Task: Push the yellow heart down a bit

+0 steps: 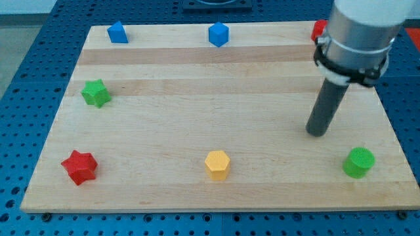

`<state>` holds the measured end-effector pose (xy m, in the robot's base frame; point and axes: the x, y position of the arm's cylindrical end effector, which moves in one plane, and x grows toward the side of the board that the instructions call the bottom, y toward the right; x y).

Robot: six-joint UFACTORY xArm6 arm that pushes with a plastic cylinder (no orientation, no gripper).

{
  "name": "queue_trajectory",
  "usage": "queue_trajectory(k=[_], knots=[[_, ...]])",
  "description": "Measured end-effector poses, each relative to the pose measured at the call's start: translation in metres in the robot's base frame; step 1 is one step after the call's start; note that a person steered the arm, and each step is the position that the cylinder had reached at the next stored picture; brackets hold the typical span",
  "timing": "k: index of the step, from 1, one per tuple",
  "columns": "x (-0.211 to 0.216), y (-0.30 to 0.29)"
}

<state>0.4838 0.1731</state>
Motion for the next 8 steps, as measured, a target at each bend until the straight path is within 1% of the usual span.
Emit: queue_trajectory(k=[1,2,3,4,5,7,8], knots=[[-0.021,0.055],[-0.052,0.091],[-0.095,0.102],[-0.121,0.079],[-0.122,0.051],[-0.118,0.055],[-0.113,0.066]])
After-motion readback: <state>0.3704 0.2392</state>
